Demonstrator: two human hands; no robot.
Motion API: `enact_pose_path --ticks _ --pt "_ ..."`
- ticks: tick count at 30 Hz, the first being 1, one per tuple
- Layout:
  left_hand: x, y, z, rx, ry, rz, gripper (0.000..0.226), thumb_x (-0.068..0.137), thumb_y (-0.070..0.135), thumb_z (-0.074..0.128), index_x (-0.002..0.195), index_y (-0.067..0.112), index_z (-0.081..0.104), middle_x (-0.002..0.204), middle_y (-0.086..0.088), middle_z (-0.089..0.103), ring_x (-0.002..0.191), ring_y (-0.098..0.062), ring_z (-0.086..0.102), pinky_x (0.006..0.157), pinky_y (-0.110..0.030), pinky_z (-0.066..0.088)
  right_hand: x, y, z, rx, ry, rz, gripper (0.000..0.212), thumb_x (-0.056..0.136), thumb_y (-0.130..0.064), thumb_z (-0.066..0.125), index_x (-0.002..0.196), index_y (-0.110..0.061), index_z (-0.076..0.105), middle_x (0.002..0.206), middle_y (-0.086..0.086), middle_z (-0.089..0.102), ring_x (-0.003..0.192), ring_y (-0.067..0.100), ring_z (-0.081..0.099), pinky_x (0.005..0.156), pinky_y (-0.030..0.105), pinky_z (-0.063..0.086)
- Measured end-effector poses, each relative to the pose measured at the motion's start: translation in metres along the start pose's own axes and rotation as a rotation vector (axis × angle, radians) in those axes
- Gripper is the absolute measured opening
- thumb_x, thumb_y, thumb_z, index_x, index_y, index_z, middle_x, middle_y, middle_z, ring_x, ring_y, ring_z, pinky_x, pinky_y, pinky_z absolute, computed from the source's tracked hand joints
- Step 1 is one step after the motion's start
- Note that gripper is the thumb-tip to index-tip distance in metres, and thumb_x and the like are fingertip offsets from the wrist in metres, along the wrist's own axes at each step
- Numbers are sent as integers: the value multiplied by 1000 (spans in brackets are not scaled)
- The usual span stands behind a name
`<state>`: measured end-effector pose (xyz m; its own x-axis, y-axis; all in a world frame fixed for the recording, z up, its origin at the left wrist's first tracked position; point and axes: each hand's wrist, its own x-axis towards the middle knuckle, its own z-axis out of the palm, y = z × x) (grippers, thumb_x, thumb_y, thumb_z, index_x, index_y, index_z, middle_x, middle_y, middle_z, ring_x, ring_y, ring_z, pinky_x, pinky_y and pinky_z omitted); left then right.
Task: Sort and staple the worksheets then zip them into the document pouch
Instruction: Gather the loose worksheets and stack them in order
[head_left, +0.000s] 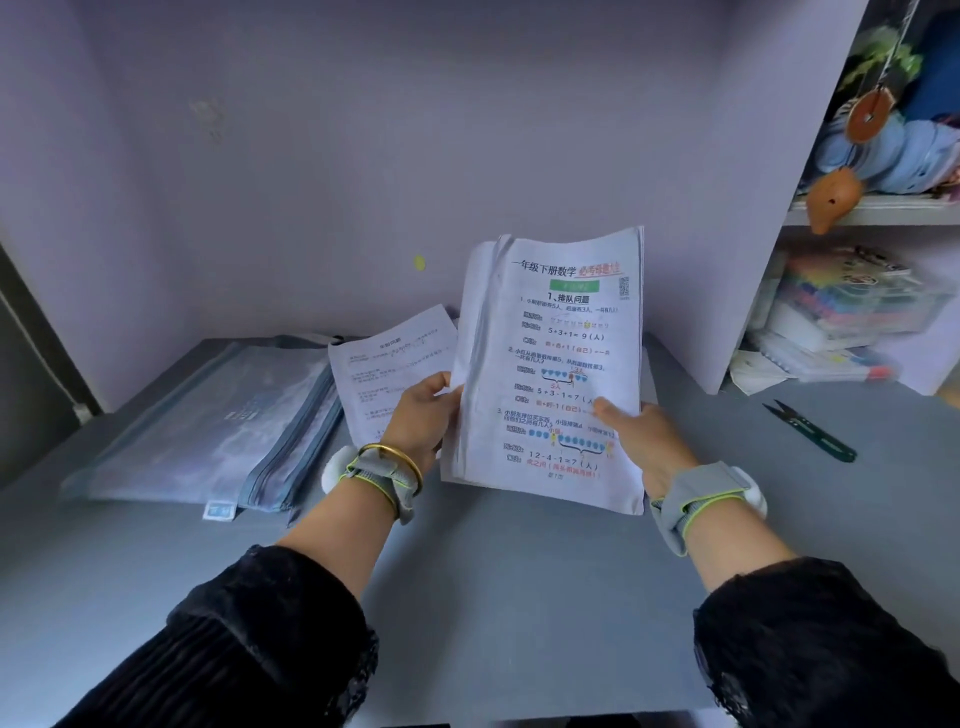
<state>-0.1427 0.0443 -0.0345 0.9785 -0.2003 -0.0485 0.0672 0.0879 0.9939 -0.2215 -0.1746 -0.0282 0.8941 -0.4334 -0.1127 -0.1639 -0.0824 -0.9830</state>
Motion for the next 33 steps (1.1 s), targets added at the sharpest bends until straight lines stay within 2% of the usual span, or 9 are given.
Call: enact_pose_path --ticks 5,10,14,18,19,22,24,27,33 --pt "-2 -7 9 -93 29 -27 25 101 17 46 109 14 70 110 -14 72 97 -31 67 94 -52 52 -3 -1 3 72 45 -25 12 95 -24 57 96 -13 62 82 1 67 71 20 65 61 30 53" --pt "-3 -7 6 -115 9 24 23 100 17 47 103 18 70 114 -11 70 102 -29 65 101 -52 47 -7 -1 1 135 96 -70 15 95 -21 56 80 -21 58 80 0 66 69 18 64 69 36 56" --pt "-5 -1 6 -82 -50 106 31 96 40 50 109 19 68 119 1 69 115 -19 61 108 -47 41 -14 -8 2 142 135 -146 19 95 -21 58 76 -23 54 82 -2 65 69 13 63 74 39 55" --pt "-5 14 17 31 -94 277 25 95 24 58 116 12 63 112 -8 72 101 -28 69 91 -46 55 -12 -16 -2 118 160 -253 8 88 -18 67 82 -21 63 84 -6 69 79 17 69 79 42 58" --pt "-4 19 23 36 -88 302 22 96 19 56 116 10 62 109 -8 72 96 -27 69 89 -45 56 -10 -18 -3 134 173 -296 10 85 -13 70 92 -17 64 88 -6 69 83 16 70 79 40 59" --pt "1 33 40 -18 -87 351 19 97 15 52 112 10 62 107 -11 71 93 -27 68 87 -44 57 -5 -26 -13 298 229 -377 55 77 -3 75 122 -16 47 105 -10 64 87 1 67 70 21 57" --pt "2 39 52 -43 -102 392 16 98 14 51 108 14 64 106 -9 71 93 -25 68 87 -42 57 -1 -30 -22 388 249 -370 66 74 -3 78 129 -16 44 114 -7 64 94 5 68 72 22 58" --pt "4 36 66 -59 -128 413 16 98 16 51 109 15 64 106 -7 72 94 -23 68 86 -39 57 2 -26 -37 391 212 -322 48 74 -6 79 119 -10 62 109 3 73 96 19 72 81 39 59" --pt "9 -4 72 75 -176 240 32 97 23 56 120 3 64 114 -9 70 98 -23 69 88 -38 56 8 8 -48 204 72 -199 22 78 -7 77 98 -14 70 103 3 73 94 23 71 86 38 56"
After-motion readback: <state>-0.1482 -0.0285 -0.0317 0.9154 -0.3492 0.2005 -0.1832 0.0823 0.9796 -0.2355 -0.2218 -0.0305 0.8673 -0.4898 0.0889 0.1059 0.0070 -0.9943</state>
